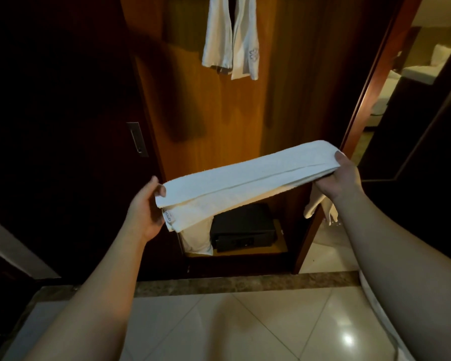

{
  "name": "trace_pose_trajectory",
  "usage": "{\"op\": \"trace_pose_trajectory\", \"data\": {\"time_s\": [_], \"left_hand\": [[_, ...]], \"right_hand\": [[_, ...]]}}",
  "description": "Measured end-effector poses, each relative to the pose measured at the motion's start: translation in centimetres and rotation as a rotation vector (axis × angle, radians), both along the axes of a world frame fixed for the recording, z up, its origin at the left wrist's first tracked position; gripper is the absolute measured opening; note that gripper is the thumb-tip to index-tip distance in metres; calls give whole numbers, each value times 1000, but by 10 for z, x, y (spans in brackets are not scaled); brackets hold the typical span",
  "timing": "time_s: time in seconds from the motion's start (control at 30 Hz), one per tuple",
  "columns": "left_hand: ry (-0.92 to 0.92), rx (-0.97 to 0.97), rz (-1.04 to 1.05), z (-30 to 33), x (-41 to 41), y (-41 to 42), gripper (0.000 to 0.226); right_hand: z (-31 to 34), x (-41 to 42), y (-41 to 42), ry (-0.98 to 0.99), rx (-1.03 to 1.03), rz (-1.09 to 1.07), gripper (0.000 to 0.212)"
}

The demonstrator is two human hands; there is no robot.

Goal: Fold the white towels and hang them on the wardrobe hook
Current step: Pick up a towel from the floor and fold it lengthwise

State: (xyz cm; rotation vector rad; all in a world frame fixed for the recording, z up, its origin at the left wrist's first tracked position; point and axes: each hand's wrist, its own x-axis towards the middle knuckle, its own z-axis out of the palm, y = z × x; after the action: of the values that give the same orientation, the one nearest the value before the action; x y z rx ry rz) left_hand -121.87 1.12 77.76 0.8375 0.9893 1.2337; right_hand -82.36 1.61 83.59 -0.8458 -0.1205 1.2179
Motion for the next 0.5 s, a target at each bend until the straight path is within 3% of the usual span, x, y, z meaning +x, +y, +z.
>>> {"op": "trace_pose_trajectory", "data": {"time_s": [0.07, 0.13, 0.37, 0.5], "left_hand": [[74, -42, -2, -12, 3, 0, 28], [104, -92, -54, -25, 7, -3, 31], [229, -369, 16, -64, 51, 6, 54], [314, -430, 35, -71, 78, 17, 55]], "right_hand": [[5, -3, 2, 29, 5, -12, 31], [14, -6, 5, 50, 27, -40, 36], [65, -41, 15, 39, 185, 59, 22], [87, -65, 23, -40, 214, 124, 47]]}}
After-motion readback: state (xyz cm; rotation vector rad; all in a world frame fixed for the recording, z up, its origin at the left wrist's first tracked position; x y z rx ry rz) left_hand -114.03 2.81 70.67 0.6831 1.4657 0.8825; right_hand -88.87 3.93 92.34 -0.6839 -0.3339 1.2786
